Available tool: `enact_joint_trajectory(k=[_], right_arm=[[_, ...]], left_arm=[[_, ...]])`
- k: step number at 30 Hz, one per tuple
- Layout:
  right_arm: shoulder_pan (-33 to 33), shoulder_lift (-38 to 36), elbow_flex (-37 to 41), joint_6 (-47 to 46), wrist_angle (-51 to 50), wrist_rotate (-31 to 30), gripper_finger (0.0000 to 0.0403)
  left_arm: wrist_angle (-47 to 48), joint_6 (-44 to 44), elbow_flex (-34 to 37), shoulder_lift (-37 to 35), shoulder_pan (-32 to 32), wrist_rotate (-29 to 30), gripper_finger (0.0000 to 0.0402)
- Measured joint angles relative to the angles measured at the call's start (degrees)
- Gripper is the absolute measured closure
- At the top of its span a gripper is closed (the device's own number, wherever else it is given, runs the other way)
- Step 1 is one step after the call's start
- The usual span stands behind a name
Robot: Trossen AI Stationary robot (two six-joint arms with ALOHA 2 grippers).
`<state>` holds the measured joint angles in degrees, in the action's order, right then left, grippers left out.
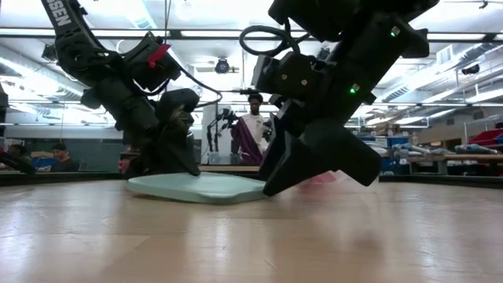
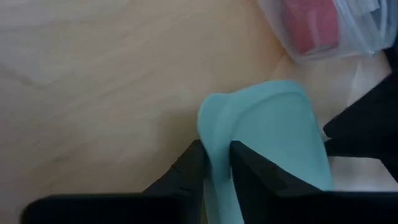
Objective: Roll bandage
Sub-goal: Close the transparent tupperware
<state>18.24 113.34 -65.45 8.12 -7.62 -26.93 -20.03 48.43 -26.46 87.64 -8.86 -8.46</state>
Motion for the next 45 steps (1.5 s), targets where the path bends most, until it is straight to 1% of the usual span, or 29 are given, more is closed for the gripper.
enact_joint_trajectory(k=[4, 6, 18, 24, 26, 31, 34, 39, 41, 43, 45], right_arm=[[0.1, 0.0, 0.0, 0.0, 0.5, 1.0, 0.0243], [0.1, 0.0, 0.1, 0.1, 0.8, 1.4, 0.0243], [1.1, 0.1, -0.3, 0.1, 0.6, 0.8, 0.0243], [2.9, -0.2, -4.9, -0.2, -6.1, -1.4, 0.0243], [3.4, -1.0, -6.7, -1.7, -10.0, -3.0, 0.0243], [4.2, -4.5, -10.6, -6.2, -16.7, -4.2, 0.0243], [5.0, -7.1, -11.4, -6.5, -19.6, -6.3, 0.0243], [6.2, -9.9, -11.4, -7.7, -27.0, -9.1, 0.0243], [6.5, -10.6, -11.4, -9.4, -29.5, -12.6, 0.0243], [6.4, -11.3, -11.4, -11.1, -32.3, -14.1, 0.0243], [6.8, -11.6, -11.4, -13.2, -35.6, -15.4, 0.0243]], left_arm=[[-2.7, -0.4, 0.0, 0.0, 0.2, -3.4, 0.0372], [-4.0, -0.4, 0.0, -0.1, 0.4, -4.6, 0.0386], [-6.9, -0.4, 0.0, -0.1, 0.5, -8.2, 0.039], [-10.7, -0.3, 0.0, -0.3, 0.5, -10.6, 0.039], [-10.7, -0.3, 0.0, -0.5, 0.5, -10.5, 0.039], [-10.7, 0.1, 0.0, -0.7, 0.5, -11.0, 0.039], [-11.7, 0.5, 0.0, -0.7, 0.3, -11.3, 0.039], [-16.2, 1.9, 0.0, -0.7, 0.3, -11.5, 0.039], [-19.2, 2.7, -0.2, -0.7, 0.4, -13.7, 0.039], [-22.4, 3.6, -0.2, -0.7, 0.7, -13.8, 0.039], [-23.0, 4.3, -1.3, -0.7, 0.4, -11.7, 0.039]])
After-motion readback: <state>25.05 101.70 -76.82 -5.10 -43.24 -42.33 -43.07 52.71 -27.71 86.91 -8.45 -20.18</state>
